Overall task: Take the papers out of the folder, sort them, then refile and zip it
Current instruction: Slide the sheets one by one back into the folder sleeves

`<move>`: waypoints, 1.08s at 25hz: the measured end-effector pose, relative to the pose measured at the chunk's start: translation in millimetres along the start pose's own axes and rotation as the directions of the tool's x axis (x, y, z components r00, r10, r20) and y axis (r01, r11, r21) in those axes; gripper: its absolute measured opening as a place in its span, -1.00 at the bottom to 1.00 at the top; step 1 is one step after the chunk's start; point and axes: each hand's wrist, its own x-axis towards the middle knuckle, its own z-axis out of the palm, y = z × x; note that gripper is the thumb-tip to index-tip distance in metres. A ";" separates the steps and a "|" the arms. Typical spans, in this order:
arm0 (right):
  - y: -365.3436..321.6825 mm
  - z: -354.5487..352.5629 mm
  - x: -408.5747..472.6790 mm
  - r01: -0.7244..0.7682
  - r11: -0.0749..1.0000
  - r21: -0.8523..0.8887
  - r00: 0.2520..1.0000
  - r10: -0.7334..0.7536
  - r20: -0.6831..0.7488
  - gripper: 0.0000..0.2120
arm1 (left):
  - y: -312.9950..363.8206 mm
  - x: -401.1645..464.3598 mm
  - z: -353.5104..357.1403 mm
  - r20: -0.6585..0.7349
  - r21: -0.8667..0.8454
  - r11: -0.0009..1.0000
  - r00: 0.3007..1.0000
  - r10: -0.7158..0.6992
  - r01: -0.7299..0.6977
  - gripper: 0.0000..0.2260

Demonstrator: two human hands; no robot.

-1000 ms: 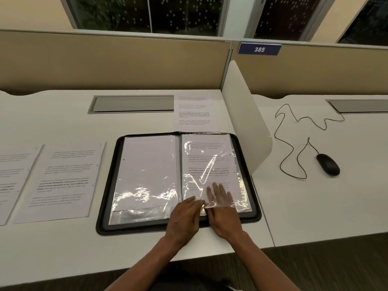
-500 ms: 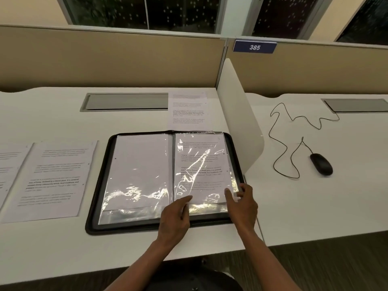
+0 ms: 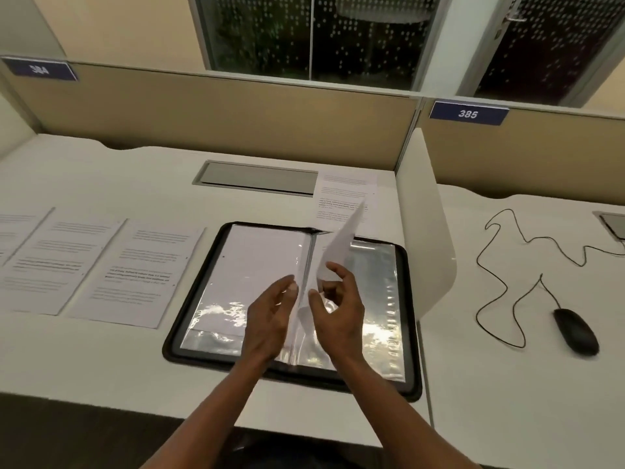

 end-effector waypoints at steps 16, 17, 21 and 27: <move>65.5 64.2 14.8 0.109 0.805 -0.584 0.886 0.187 0.424 -0.48 | -35.6 57.7 -136.0 -0.069 -0.087 0.921 0.920 -0.387 0.380 -0.68; 77.3 67.3 11.2 0.172 0.757 -0.630 0.843 0.218 0.492 -0.41 | -43.0 61.2 -144.6 -0.040 -0.073 0.909 0.909 -0.415 0.411 -0.70; 98.8 79.7 -1.0 0.343 0.617 -0.708 0.863 0.091 0.498 -0.33 | -74.4 82.5 -171.6 0.027 0.054 0.860 0.860 -0.509 0.508 -0.66; 93.6 82.3 46.8 0.268 0.696 -0.666 0.925 0.007 0.379 -0.56 | -86.0 120.1 -154.0 -0.111 0.574 0.818 0.993 0.035 0.036 -0.67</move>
